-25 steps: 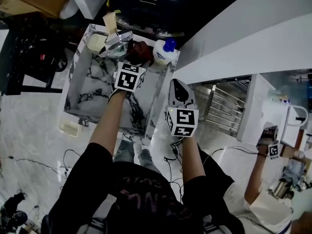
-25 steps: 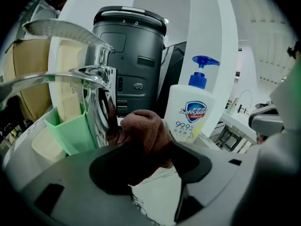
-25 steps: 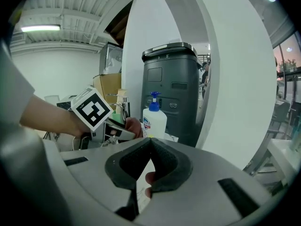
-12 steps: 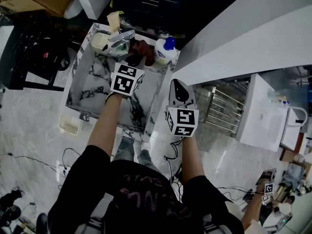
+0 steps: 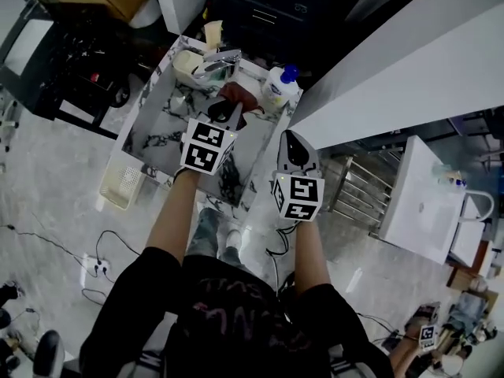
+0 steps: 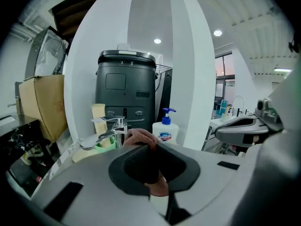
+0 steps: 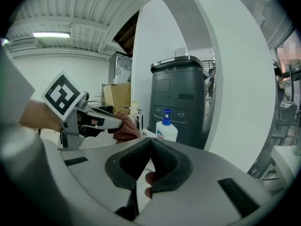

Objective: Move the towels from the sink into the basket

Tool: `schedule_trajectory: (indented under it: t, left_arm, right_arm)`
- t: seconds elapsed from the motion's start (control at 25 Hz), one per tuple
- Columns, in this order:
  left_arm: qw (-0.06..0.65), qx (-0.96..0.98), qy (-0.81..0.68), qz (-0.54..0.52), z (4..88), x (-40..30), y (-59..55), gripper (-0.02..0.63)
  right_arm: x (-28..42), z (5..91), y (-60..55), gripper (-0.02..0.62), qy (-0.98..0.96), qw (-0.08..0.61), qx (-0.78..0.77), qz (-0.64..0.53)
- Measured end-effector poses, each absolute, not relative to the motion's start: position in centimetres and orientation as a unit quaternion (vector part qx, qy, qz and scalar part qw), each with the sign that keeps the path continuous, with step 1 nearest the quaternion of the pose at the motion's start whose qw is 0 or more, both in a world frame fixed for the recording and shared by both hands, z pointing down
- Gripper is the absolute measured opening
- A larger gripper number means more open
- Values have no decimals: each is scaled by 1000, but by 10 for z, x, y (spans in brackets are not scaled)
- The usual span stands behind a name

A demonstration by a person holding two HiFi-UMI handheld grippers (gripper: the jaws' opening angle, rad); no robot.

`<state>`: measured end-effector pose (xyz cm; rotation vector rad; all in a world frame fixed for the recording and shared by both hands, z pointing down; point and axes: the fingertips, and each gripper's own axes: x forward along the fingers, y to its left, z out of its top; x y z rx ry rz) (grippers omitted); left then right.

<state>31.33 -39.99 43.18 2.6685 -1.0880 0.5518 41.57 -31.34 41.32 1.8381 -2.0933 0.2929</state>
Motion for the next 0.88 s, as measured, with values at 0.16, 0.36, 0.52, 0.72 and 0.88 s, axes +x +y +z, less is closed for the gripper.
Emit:
schedule_trajectory:
  t: [0.16, 0.36, 0.52, 0.72, 0.88]
  left_arm:
    - [99, 898, -393, 173, 413, 285, -382, 48]
    - [96, 882, -434, 155, 394, 242, -358, 48]
    - [92, 864, -474, 147, 380, 199, -338, 48]
    - [92, 835, -523, 142, 370, 141, -311, 48]
    - [97, 808, -564, 139, 371, 90, -286, 49]
  right_arm:
    - [394, 404, -304, 15, -752, 169, 631, 93]
    - [364, 393, -292, 15, -775, 165, 604, 80]
    - [334, 386, -284, 15, -797, 163, 578, 69]
    - [293, 377, -274, 15, -823, 160, 542, 56]
    - [260, 374, -268, 15, -842, 158, 513, 47]
